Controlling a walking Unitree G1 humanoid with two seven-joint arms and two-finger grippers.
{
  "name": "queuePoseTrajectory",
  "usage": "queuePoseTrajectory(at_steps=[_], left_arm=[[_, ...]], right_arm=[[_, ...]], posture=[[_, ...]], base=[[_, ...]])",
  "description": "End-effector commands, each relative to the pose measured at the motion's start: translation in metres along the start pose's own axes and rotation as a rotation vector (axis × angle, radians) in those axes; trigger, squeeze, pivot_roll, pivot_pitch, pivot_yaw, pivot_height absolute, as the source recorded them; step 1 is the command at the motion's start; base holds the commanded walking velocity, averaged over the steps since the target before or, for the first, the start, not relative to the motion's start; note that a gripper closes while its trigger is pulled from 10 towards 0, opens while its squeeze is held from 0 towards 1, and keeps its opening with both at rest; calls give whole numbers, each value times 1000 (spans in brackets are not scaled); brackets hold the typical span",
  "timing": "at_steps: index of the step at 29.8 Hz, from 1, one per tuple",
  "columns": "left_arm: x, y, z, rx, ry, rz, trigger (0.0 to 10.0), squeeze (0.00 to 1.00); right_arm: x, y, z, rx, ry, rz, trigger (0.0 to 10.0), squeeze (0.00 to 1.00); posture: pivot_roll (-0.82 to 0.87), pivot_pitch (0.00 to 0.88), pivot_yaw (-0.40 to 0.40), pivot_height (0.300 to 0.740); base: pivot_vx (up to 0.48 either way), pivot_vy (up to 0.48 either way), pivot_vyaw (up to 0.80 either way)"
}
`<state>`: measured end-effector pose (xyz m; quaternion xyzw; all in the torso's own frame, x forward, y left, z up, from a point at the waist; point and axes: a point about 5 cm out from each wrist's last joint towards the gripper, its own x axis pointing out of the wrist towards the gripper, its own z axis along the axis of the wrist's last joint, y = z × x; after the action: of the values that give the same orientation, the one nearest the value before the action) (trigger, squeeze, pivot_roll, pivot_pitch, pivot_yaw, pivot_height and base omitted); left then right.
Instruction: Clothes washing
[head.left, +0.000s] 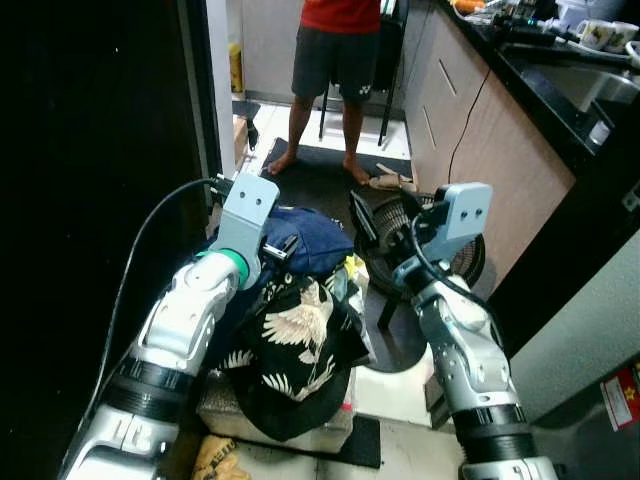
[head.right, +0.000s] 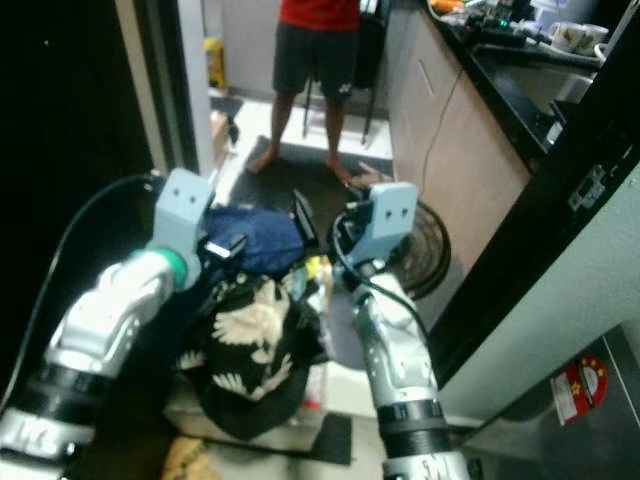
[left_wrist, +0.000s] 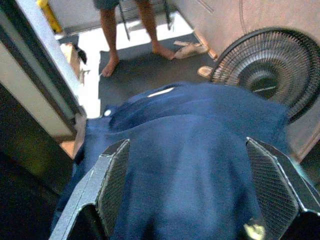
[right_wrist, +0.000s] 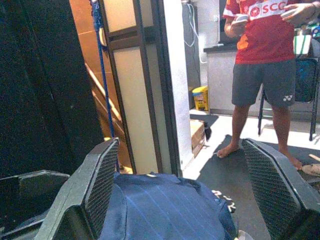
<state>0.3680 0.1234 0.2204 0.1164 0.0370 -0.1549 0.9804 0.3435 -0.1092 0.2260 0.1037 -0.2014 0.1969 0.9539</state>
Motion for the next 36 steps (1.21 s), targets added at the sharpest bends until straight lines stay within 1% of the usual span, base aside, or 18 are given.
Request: queuePoseTrajectory(at_steps=[1,2,3,4,5,12,13,14,15,16,17,27,29,32,33,34,35,36], left_arm=[[4,1,-13,8,54,-29,10000,0],[4,-2,-20,1,78,-73,10000,0],[4,-2,-20,1,78,-73,10000,0],[3,-7,-33,4,122,-139,10000,0],[3,-10,-39,13,137,-159,10000,0],[1,-10,-45,13,142,-146,9725,0],[0,-10,-46,8,141,-144,4353,0],[0,-10,-46,8,141,-144,4353,0],[0,-10,-46,5,137,-141,3176,0],[0,-10,-46,5,137,-141,3176,0],[0,-9,-45,-2,129,-140,0,0],[-4,-4,-36,-36,60,-98,0,0],[-7,-3,-24,-46,-1,-88,0,0],[-8,-3,-19,-50,-27,-90,0,0],[-12,-6,-10,-49,-77,-107,0,0],[-12,-6,-10,-49,-77,-107,0,0],[-33,-18,33,-19,-334,-226,0,0],[-33,-18,33,-19,-334,-226,0,0]], right_arm=[[-2,-1,-4,-2,13,-4,10000,0],[-3,-1,-5,-2,16,-6,10000,0],[-3,-1,-5,-2,16,-6,10000,0],[-4,-2,-5,-3,20,-9,10000,0],[-4,-2,-5,-3,20,-10,10000,0],[-5,-4,-5,-4,20,-18,10000,0],[-5,-4,-5,-4,21,-19,10000,0],[-5,-4,-5,-4,21,-19,10000,0],[-5,-5,-6,-4,21,-19,10000,0],[-5,-5,-6,-4,21,-19,10000,0],[-5,-5,-6,-4,21,-18,10000,0],[-2,-3,-6,2,21,-8,10000,0],[-2,-3,-6,2,21,-6,10000,0],[-2,-3,-6,2,21,-6,10000,0],[-2,-3,-6,2,20,-6,10000,0],[-2,-3,-6,2,20,-6,10000,0],[-3,-3,-6,1,17,-7,10000,0],[-3,-3,-6,1,17,-7,10000,0]], posture=[[36,81,-43,740],[36,81,-43,740],[36,81,-43,740],[26,88,-41,740],[26,88,-41,740],[24,90,-42,740],[25,89,-44,740],[25,89,-44,740],[26,90,-46,740],[26,90,-46,740],[30,88,-50,740],[33,87,-52,740],[38,82,-52,740],[38,82,-52,740],[38,80,-50,740],[38,80,-50,740],[37,71,-46,740],[37,71,-46,740]], base=[[0,0,0],[0,0,0],[0,0,0],[0,0,0],[0,0,0],[0,0,0],[0,0,0],[0,0,0],[0,0,0],[0,0,0],[0,0,0],[0,0,0],[0,0,0],[0,0,0],[0,0,0],[0,0,0],[0,0,0],[0,0,0]])
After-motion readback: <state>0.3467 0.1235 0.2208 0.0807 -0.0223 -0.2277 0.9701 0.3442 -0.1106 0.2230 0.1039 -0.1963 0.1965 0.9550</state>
